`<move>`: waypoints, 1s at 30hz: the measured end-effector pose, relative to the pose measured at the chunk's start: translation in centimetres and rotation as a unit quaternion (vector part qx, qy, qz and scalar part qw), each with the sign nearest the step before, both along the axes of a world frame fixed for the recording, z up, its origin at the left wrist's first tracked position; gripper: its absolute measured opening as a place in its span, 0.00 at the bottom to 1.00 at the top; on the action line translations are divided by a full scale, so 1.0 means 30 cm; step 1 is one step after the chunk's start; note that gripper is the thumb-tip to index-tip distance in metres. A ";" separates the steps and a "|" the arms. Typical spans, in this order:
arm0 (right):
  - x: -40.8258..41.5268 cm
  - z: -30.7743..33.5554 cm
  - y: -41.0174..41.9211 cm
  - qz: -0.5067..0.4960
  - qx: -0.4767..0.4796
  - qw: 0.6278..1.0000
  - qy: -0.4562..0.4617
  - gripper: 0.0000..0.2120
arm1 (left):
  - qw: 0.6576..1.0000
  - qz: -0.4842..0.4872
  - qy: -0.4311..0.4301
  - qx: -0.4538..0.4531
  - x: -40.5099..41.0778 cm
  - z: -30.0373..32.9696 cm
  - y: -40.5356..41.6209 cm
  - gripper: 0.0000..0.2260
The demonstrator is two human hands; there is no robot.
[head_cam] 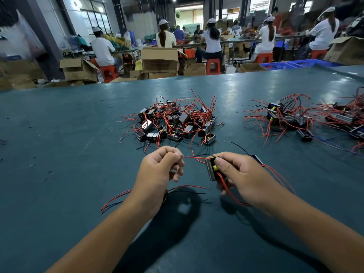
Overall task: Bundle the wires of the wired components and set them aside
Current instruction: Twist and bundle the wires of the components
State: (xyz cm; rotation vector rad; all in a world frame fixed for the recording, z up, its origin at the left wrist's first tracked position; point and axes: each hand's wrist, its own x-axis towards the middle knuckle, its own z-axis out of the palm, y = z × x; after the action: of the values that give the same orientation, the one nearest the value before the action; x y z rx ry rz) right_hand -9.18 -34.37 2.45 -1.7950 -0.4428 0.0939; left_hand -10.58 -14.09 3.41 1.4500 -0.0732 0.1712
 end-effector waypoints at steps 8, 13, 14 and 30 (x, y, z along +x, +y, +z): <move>0.017 0.004 -0.014 -0.026 -0.023 0.999 0.006 0.10 | 0.986 -0.055 -0.059 0.147 -0.005 -0.002 0.023 0.07; 0.030 0.026 -0.034 -0.055 -0.077 0.995 -0.035 0.10 | 0.961 -0.060 -0.118 0.244 0.003 -0.002 0.060 0.07; 0.031 0.028 -0.036 -0.054 -0.083 0.994 -0.044 0.10 | 0.960 -0.062 -0.121 0.245 0.005 0.002 0.068 0.08; -0.019 0.054 -0.011 -0.057 -0.228 0.944 -0.233 0.10 | 0.845 -0.003 -0.264 0.465 -0.039 0.025 0.028 0.08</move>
State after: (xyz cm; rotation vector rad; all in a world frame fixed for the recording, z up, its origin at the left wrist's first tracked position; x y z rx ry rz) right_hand -9.75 -34.70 4.05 -2.3034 -0.6914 -0.3438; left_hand -11.74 -13.26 4.18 2.3344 -0.6948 0.5891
